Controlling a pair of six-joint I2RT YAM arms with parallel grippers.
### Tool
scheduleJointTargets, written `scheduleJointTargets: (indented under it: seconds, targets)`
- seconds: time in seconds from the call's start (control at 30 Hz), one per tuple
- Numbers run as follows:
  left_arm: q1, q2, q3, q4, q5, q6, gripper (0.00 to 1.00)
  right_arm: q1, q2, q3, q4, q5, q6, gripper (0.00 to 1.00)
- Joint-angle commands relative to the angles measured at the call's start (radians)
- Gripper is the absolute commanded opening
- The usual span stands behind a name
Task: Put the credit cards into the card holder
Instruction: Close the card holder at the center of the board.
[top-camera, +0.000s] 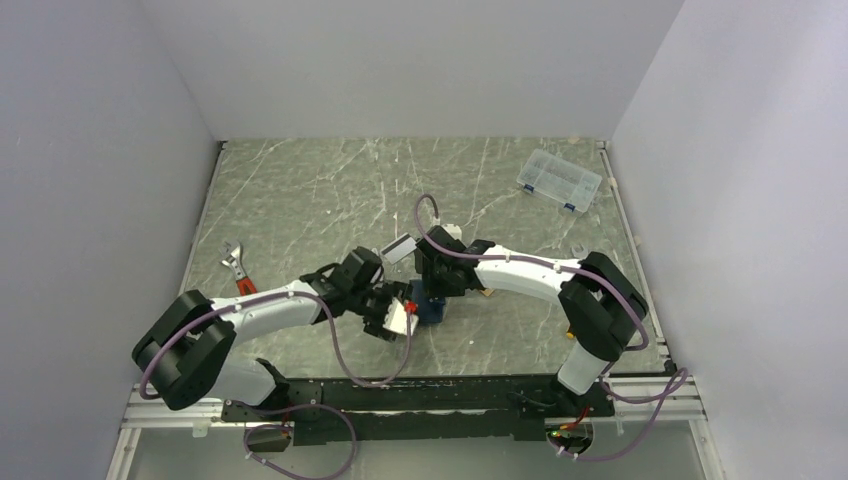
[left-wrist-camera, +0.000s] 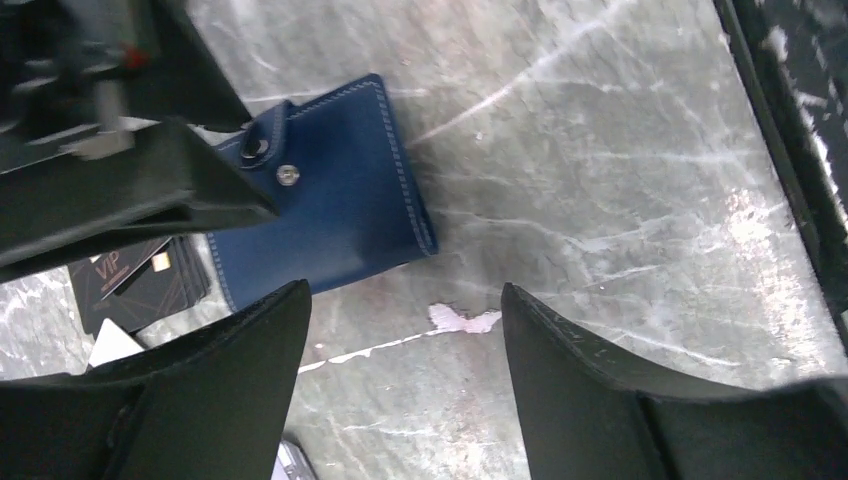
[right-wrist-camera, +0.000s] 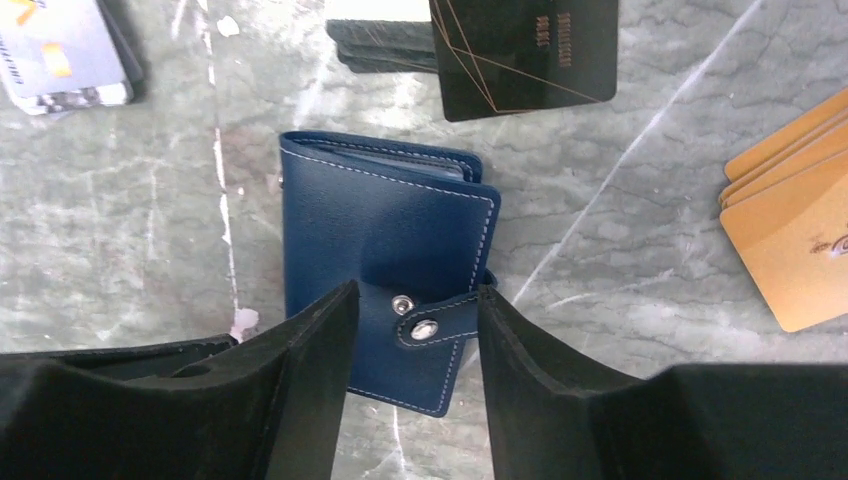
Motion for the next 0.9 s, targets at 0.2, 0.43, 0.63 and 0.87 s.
scheduleJointTargets:
  seconds: [0.2, 0.43, 0.63, 0.87]
  targets:
    - [-0.122, 0.007, -0.128, 0.285, -0.247, 0.21, 0.63, 0.003, 0.008, 0.06, -0.079, 0.022, 0.006, 0.33]
    - [-0.144, 0.04, -0.097, 0.263, -0.259, 0.266, 0.55, 0.003, -0.014, 0.052, -0.1, 0.042, 0.008, 0.2]
    - [-0.174, 0.086, -0.08, 0.223, -0.282, 0.309, 0.34, 0.002, -0.036, 0.04, -0.106, 0.042, 0.014, 0.08]
    - [-0.178, 0.122, -0.047, 0.186, -0.282, 0.322, 0.29, 0.001, -0.05, 0.025, -0.091, 0.017, 0.025, 0.0]
